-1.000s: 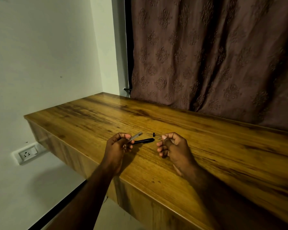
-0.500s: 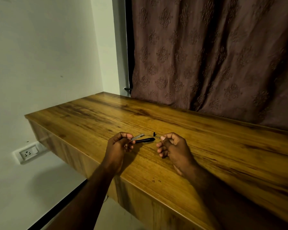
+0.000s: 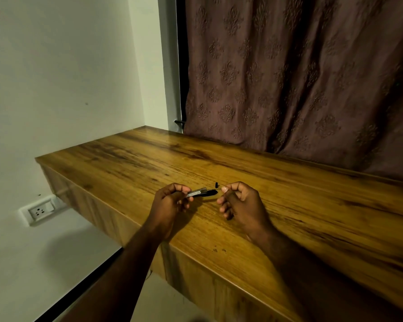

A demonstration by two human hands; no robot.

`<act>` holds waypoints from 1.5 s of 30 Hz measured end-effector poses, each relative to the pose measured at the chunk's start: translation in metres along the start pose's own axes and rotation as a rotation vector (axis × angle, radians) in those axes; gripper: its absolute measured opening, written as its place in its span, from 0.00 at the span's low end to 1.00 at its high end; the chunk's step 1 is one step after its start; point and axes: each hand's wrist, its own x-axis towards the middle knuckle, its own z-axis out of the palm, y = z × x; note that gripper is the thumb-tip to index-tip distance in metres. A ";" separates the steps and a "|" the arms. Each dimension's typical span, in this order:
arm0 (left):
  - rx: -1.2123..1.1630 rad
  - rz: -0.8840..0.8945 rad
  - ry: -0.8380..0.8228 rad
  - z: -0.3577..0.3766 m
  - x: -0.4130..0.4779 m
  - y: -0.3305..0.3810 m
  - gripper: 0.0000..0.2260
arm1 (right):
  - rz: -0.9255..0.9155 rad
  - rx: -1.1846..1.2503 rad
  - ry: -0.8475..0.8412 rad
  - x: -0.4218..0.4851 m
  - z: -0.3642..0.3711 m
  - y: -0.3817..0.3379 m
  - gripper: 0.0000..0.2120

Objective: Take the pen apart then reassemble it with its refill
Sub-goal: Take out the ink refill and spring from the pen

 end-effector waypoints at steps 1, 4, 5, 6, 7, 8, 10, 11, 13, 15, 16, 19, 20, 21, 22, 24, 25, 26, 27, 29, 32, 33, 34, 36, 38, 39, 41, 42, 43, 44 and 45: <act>0.003 -0.002 -0.003 0.000 0.000 0.000 0.11 | -0.007 0.005 0.005 0.000 0.000 -0.001 0.07; 0.006 -0.012 -0.009 0.000 0.000 0.000 0.11 | -0.015 0.008 0.009 0.001 0.000 -0.002 0.07; 0.007 -0.014 -0.011 0.000 0.000 0.000 0.11 | -0.018 -0.004 0.009 0.001 0.001 -0.002 0.06; 0.006 -0.015 -0.013 0.000 0.000 0.001 0.11 | -0.023 -0.017 0.008 0.001 0.002 -0.001 0.06; 0.002 -0.016 -0.016 0.001 0.000 0.001 0.11 | -0.027 -0.026 0.008 0.001 0.003 0.000 0.06; -0.008 -0.018 -0.017 0.001 0.000 0.001 0.11 | -0.028 -0.029 0.009 0.002 0.004 0.000 0.06; -0.030 -0.025 -0.015 0.001 0.000 0.002 0.11 | -0.023 -0.021 0.013 0.002 0.004 0.000 0.07; -0.038 -0.028 -0.012 0.001 0.000 0.002 0.11 | -0.020 -0.017 0.014 0.002 0.004 -0.001 0.07; -0.041 -0.034 -0.010 0.002 0.000 0.002 0.11 | -0.018 -0.010 0.016 0.001 0.004 -0.001 0.07; -0.036 -0.037 -0.019 0.001 0.000 0.001 0.11 | -0.015 0.002 0.017 0.001 0.004 -0.002 0.06; -0.035 -0.040 -0.022 0.001 0.000 0.001 0.10 | -0.017 0.003 0.017 0.001 0.005 -0.001 0.06; -0.022 -0.037 -0.022 0.002 0.000 0.002 0.10 | -0.028 -0.007 0.025 0.002 0.006 -0.001 0.06; -0.015 -0.036 -0.020 0.002 0.000 0.002 0.10 | -0.030 -0.001 0.027 0.002 0.006 -0.001 0.06; -0.010 -0.037 -0.022 0.002 0.000 0.002 0.10 | -0.031 0.009 0.028 0.002 0.007 -0.001 0.06; -0.006 -0.040 -0.025 0.002 0.000 0.002 0.10 | -0.031 0.019 0.028 0.002 0.007 -0.002 0.06; -0.007 -0.046 -0.029 0.002 0.000 0.002 0.10 | -0.033 0.030 0.027 0.002 0.007 -0.002 0.06; -0.009 -0.046 -0.030 0.001 0.000 0.002 0.10 | -0.036 0.030 0.030 0.002 0.007 -0.002 0.05; -0.010 -0.046 -0.030 0.001 0.000 0.002 0.10 | -0.040 0.028 0.035 0.002 0.007 -0.002 0.04; -0.011 -0.044 -0.031 0.001 0.001 0.002 0.10 | -0.043 0.028 0.043 0.003 0.006 -0.001 0.04; -0.012 -0.042 -0.038 0.000 0.001 0.001 0.09 | -0.044 0.029 0.062 0.004 0.004 -0.001 0.05; -0.021 -0.045 -0.047 -0.001 0.001 0.001 0.09 | -0.048 0.029 0.077 0.003 0.003 -0.002 0.06; -0.024 -0.047 -0.049 0.000 0.001 0.001 0.09 | -0.052 0.025 0.084 0.002 0.003 -0.003 0.06; -0.025 -0.047 -0.050 0.000 0.000 0.001 0.09 | -0.056 0.020 0.094 0.002 0.003 -0.004 0.06; -0.028 -0.041 -0.050 0.001 0.000 0.002 0.10 | -0.059 0.019 0.115 0.001 0.002 -0.006 0.06; -0.035 -0.038 -0.047 0.001 -0.001 0.002 0.10 | -0.053 0.023 0.135 0.002 0.001 -0.006 0.06; -0.041 -0.040 -0.045 0.001 -0.002 0.003 0.10 | -0.051 0.031 0.147 0.002 0.001 -0.007 0.06; -0.062 -0.049 -0.038 0.002 -0.002 0.004 0.10 | -0.056 0.058 0.180 0.004 -0.001 -0.007 0.05; -0.073 -0.050 -0.031 0.002 -0.002 0.003 0.10 | -0.063 0.068 0.199 0.004 -0.002 -0.008 0.05; -0.073 -0.042 -0.023 0.002 -0.002 0.003 0.11 | -0.070 0.072 0.216 0.005 -0.003 -0.008 0.05; -0.063 -0.026 -0.015 0.002 -0.001 0.001 0.11 | -0.077 0.074 0.230 0.005 -0.004 -0.009 0.05; -0.047 -0.009 -0.009 0.001 0.000 0.000 0.11 | -0.084 0.077 0.242 0.005 -0.006 -0.010 0.05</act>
